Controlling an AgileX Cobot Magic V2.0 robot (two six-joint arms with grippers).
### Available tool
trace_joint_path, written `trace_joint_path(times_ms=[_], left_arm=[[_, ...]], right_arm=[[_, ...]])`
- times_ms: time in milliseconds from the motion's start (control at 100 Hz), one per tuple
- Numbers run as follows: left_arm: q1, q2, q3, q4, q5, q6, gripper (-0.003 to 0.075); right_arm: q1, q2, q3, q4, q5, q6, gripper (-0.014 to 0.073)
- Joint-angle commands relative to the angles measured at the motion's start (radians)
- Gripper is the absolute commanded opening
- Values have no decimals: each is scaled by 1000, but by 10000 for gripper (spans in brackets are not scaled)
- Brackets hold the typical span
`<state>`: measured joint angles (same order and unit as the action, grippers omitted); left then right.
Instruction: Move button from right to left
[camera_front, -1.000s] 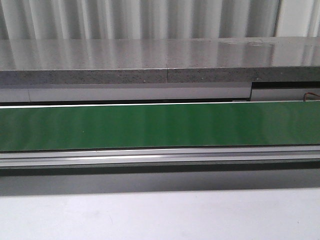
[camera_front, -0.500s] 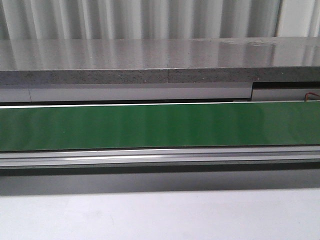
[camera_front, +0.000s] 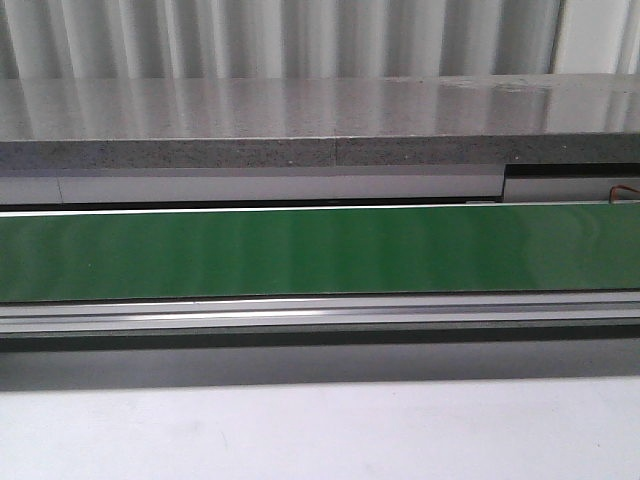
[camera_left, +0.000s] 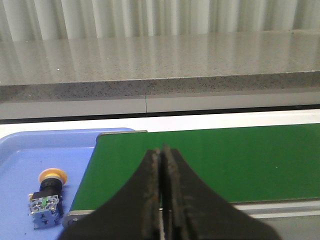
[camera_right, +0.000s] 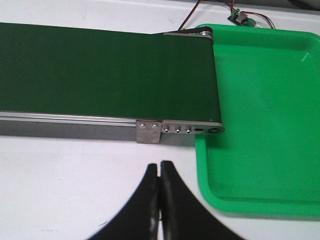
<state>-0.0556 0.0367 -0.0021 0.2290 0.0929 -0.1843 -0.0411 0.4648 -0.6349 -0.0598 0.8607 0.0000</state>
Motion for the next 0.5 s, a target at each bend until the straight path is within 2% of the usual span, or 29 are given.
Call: trace_joint_path(times_ms=[0,490], left_arm=[[-8,-34,12,-4,-106,-13,-20],[-8,-75,24,-17,-93,-13,-20]], right_arm=[[-1,4,-22,-9,-61,0,-66],[-1,5,-22,-9,-62,0,-66]])
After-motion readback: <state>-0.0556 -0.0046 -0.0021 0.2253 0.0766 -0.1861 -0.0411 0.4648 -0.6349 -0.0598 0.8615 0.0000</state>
